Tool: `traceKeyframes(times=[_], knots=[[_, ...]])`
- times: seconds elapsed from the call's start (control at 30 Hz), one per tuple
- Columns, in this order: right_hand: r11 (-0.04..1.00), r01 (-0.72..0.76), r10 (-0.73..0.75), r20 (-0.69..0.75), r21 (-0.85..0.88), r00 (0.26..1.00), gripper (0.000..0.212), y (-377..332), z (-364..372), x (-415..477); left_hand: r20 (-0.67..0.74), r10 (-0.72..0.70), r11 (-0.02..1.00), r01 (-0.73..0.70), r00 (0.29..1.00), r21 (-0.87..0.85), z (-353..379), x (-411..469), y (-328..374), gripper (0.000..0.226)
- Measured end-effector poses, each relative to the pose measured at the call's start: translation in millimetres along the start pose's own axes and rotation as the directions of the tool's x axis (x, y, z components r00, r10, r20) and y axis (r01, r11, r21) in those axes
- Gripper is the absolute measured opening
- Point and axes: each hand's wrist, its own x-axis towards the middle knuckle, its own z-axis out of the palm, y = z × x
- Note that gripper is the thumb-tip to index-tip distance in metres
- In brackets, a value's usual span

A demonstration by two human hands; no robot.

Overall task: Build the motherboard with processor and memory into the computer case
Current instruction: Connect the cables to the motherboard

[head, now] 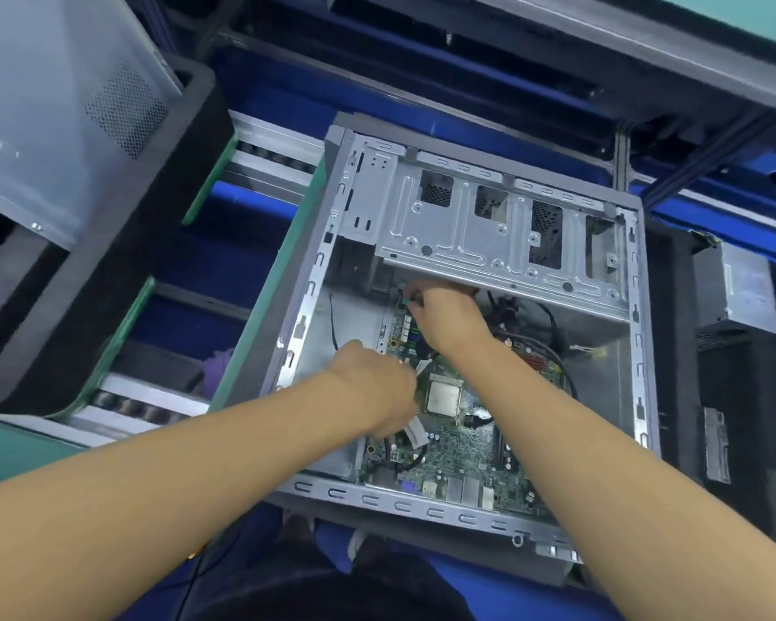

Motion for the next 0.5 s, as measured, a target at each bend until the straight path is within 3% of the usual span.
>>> traceKeyframes(times=[0.1,0.2,0.4,0.5], knots=[[0.998,-0.026,0.028,0.042,-0.053,0.999,0.028,0.2,-0.5,8.5,-0.048,-0.107,0.994,0.106,0.993,-0.025,3.4,1.5,-7.3,0.025],[0.999,-0.044,0.041,0.121,0.016,0.992,0.027,2.3,-3.9,16.8,-0.073,-0.173,0.98,0.164,0.982,-0.115,3.8,1.1,-13.5,0.024],[0.994,-0.077,0.064,0.164,0.074,0.984,0.032,6.7,-16.0,11.8,-0.109,-0.183,0.961,0.154,0.977,-0.231,5.6,-1.6,-18.2,0.006],[0.994,-0.059,0.04,0.189,0.092,0.981,0.026,5.6,-13.1,13.2,-0.123,-0.176,0.955,0.139,0.977,-0.262,4.1,-1.5,-18.8,0.01]])
